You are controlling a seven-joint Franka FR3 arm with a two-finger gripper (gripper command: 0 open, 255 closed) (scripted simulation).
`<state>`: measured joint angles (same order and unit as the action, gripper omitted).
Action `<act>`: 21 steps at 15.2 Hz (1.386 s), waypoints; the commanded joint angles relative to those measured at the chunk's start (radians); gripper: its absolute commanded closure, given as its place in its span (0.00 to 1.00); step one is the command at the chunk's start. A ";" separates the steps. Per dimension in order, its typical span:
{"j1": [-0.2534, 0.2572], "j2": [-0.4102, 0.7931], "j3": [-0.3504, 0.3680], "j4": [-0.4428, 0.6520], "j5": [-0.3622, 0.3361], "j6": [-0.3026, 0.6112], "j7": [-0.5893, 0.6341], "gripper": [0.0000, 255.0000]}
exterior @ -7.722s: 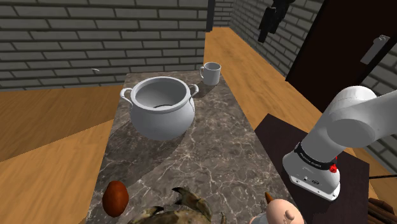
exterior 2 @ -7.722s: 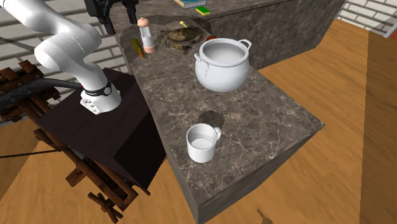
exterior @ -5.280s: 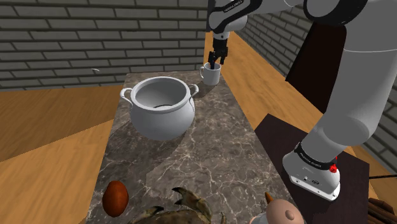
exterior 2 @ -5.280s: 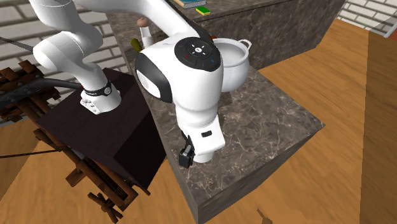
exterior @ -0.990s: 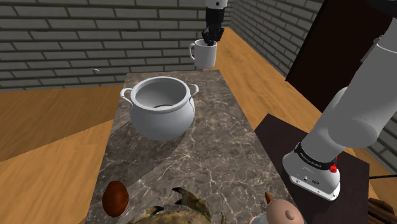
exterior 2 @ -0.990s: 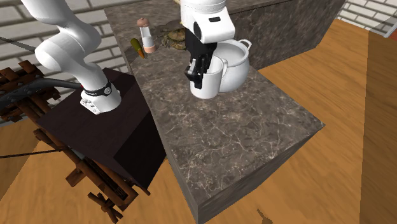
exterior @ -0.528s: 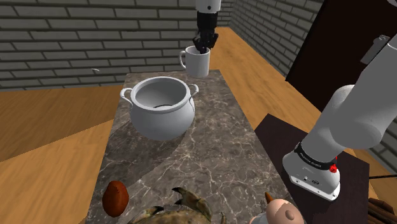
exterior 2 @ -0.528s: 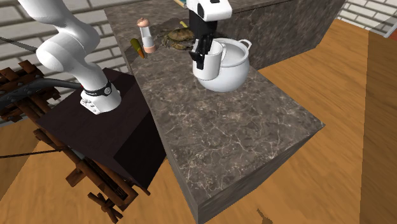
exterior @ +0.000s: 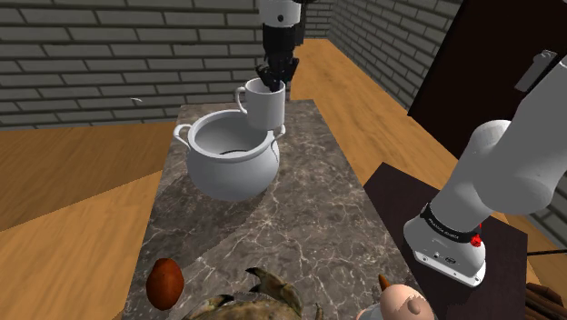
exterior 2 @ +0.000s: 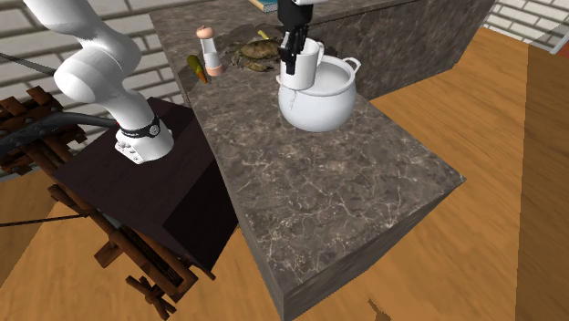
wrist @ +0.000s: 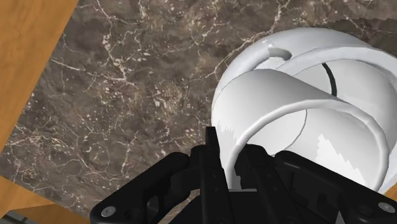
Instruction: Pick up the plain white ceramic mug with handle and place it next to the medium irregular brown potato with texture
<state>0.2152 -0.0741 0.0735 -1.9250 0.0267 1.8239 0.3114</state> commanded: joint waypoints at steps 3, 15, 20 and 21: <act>0.047 0.007 0.054 0.006 0.007 0.001 0.098 1.00; 0.187 0.121 0.201 0.139 -0.008 -0.012 0.390 1.00; 0.254 0.211 0.253 0.248 -0.038 -0.033 0.514 1.00; 0.268 0.232 0.262 0.274 -0.046 -0.039 0.538 1.00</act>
<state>0.4697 0.1319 0.3266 -1.6853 -0.0100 1.7940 0.8244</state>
